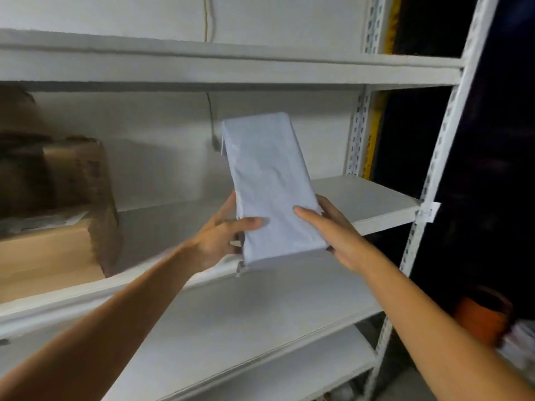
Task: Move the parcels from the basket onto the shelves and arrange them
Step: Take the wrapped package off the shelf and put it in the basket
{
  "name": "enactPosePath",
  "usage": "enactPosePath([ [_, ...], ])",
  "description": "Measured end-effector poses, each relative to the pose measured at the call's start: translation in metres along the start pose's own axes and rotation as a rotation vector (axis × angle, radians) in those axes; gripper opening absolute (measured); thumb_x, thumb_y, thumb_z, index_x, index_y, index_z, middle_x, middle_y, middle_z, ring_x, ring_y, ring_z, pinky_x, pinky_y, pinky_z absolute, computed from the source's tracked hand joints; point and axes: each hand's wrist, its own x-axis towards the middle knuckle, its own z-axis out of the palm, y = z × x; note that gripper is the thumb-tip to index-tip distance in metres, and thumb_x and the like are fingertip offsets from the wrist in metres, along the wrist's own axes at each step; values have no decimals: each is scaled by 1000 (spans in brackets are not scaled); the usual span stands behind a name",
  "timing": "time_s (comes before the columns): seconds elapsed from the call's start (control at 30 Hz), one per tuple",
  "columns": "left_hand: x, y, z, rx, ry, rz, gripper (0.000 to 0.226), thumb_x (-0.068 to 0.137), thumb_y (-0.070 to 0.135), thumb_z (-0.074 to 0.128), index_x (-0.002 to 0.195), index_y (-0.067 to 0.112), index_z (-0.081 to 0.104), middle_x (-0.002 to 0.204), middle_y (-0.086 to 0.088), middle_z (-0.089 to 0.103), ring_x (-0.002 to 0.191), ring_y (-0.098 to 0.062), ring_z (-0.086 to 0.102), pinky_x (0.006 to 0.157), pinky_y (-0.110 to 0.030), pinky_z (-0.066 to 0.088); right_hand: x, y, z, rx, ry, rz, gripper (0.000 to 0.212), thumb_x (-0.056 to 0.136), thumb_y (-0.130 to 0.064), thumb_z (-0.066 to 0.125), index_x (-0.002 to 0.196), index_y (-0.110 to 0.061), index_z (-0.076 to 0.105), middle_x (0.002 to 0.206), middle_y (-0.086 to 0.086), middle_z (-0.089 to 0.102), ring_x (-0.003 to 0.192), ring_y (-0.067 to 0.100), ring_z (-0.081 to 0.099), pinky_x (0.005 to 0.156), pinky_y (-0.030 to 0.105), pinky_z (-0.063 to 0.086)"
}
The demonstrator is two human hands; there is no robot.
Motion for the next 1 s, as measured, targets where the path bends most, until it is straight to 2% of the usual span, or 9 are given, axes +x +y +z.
enactPosePath([
  [0.1,13,-11,38,-53,-102,-25,70,75,28,79,133,49,44,124,8,65,109,-22,65,74,-35,57,-40,3,-29,-42,46,-60,50,86,-38,71,131,-44,51,116,-21,68,102,-2,65,77,16,55],
  [0.2,21,-26,82,-112,-223,-28,56,82,17,72,130,37,51,125,6,64,113,-18,63,85,-41,56,-84,13,-59,-28,136,-55,54,85,-34,71,135,-37,51,123,-15,66,112,5,64,87,22,55],
  [0.4,20,-69,178,-183,-380,-63,60,72,19,78,127,25,55,121,1,67,112,-21,63,85,-38,55,-180,44,-100,-111,461,-11,53,85,-28,70,135,-27,52,123,-14,66,111,4,63,87,19,53],
  [0.53,8,-90,250,-171,-523,-95,62,68,24,81,125,24,56,119,4,68,110,-16,64,91,-37,54,-250,62,-121,-138,633,46,43,92,-22,65,133,-29,52,115,-21,68,104,0,64,77,14,54],
  [0.63,-5,-103,302,-131,-592,-119,60,70,24,79,125,24,56,114,7,70,103,-9,66,90,-35,55,-297,74,-138,-159,775,101,45,93,-18,64,137,-22,52,127,-3,65,114,17,63,94,37,54],
  [0.7,-13,-115,334,-96,-610,-113,59,74,21,78,128,24,55,116,7,69,106,-10,65,95,-38,53,-325,85,-150,-155,850,132,41,94,-16,63,134,-17,55,126,5,66,114,25,64,96,45,53],
  [0.77,-23,-129,365,-53,-616,-94,69,76,20,79,137,30,46,128,5,62,117,-14,58,101,-41,48,-351,102,-159,-118,942,168,40,92,-16,65,132,-17,56,122,5,68,111,26,65,95,46,54],
  [0.9,-52,-162,419,61,-586,-128,111,73,26,81,144,56,1,149,9,37,130,-14,43,102,-37,42,-401,145,-176,-36,1074,233,43,89,-14,70,130,-18,56,117,0,70,104,19,68,92,41,56],
  [1.0,-68,-191,450,117,-629,-156,109,74,27,80,141,60,1,153,14,29,133,-12,38,104,-38,40,-434,180,-190,16,1101,311,46,87,-14,71,131,-17,56,121,1,68,107,19,67,93,43,55],
])
